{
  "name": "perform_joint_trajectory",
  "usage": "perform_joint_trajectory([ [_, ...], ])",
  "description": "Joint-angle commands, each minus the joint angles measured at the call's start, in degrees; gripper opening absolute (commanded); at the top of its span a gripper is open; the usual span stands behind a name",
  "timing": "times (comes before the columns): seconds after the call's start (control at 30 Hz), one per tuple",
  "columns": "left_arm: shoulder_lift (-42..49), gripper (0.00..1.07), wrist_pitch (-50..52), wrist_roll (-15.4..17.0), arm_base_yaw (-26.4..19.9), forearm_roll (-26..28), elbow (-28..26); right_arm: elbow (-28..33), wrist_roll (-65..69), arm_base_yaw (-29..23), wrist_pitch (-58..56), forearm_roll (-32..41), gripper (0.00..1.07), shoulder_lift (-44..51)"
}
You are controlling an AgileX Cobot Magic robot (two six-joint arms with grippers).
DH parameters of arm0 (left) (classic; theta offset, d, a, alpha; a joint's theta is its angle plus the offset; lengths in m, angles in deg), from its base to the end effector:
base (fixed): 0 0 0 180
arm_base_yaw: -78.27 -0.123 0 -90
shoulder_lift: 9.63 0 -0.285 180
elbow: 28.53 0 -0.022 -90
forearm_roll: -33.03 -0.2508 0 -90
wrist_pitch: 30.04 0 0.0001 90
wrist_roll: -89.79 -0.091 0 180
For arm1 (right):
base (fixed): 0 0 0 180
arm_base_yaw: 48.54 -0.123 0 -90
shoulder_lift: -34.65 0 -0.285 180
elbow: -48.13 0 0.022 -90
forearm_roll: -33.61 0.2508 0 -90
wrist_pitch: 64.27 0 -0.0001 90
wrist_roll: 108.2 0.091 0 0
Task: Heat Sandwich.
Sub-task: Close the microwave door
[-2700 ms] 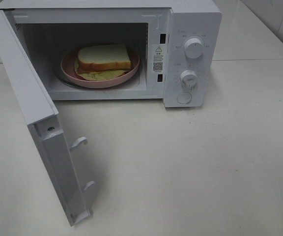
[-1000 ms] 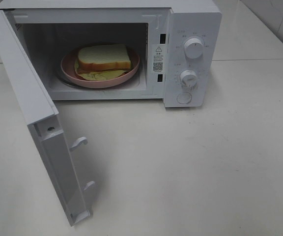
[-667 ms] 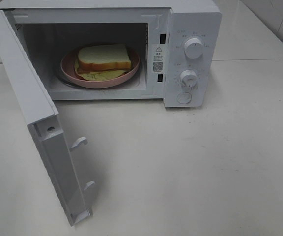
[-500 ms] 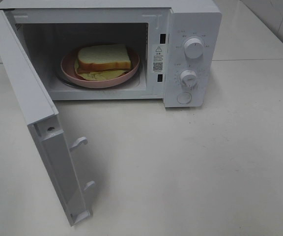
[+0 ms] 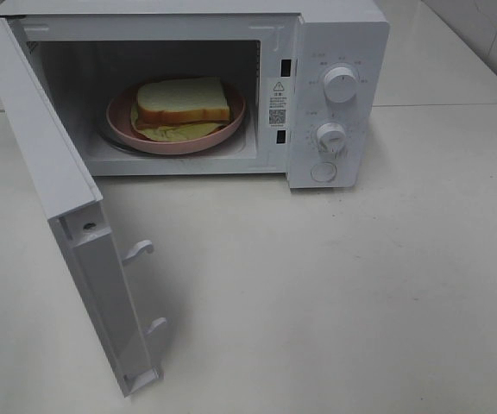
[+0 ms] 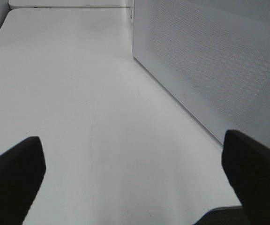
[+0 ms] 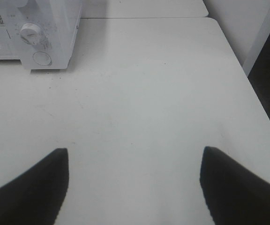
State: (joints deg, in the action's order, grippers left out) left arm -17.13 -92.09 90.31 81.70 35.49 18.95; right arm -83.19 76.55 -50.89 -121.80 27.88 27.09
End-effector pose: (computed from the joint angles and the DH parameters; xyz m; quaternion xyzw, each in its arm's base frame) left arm -0.0090 -0.0029 0.2808 0.0230 0.8523 -0.0394 0.5211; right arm -0.0029 -0.0078 0.2817 0.0181 0.8363 -0.0161 0.5477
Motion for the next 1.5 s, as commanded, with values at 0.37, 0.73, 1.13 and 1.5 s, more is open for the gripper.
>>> perform_joint_trajectory([
  [0.37,0.92,0.98,0.74,0.4,-0.17,0.11,0.11,0.06,-0.34,0.4,0.52,0.0,0.74,1.6],
  [0.73,-2.06,0.97,3.38,0.8,-0.17,0.11,-1.55,0.06,-0.34,0.4,0.52,0.0,0.74,1.6],
  [1.13,-14.95,0.46,12.15,0.8,-0.17,0.34,-2.29,0.06,-0.34,0.4,0.52,0.0,0.73,1.6],
  [1.5,-29.91,0.0,21.03,0.57,-0.17,-2.01,-0.34,0.06,-0.34,0.4,0.52,0.0,0.73,1.6],
])
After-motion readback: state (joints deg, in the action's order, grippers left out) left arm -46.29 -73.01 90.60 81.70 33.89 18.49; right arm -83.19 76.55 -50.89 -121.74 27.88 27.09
